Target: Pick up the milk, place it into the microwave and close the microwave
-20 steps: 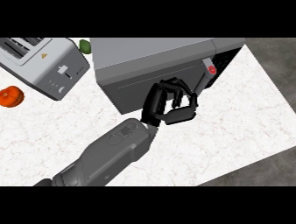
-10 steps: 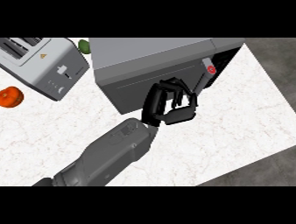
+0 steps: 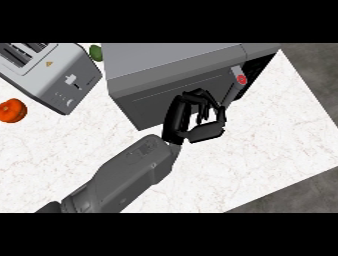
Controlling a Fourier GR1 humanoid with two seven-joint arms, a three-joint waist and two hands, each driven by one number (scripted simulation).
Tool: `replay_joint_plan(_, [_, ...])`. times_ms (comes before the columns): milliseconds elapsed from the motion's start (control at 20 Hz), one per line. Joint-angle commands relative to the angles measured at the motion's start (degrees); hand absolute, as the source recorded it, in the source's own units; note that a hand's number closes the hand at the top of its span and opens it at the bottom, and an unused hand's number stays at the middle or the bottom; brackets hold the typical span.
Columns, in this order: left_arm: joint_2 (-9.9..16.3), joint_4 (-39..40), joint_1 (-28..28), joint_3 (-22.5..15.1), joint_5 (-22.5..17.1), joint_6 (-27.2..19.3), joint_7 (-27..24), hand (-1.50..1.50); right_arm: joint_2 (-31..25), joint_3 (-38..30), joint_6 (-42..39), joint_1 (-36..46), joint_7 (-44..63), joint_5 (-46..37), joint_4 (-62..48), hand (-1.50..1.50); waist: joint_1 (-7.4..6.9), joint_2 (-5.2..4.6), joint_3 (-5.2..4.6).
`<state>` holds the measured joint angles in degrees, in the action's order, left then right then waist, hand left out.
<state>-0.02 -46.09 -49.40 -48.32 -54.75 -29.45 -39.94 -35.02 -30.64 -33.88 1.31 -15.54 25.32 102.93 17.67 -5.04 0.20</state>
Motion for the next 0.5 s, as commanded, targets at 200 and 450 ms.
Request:
replay_joint_plan(200, [0.02,4.43,-5.92,1.87,-2.29,0.68,0.58,1.50,-0.22,-0.04,-1.40,1.89,-0.28,3.07,-4.95,-1.50,0.26,-1.15,0.05])
replay_joint_plan(450, [0.02,4.63,-6.20,1.47,-3.55,0.93,-0.02,1.50,-2.05,-1.25,-2.80,2.80,-0.23,4.62,-8.04,-1.50,0.34,-0.85,-0.02])
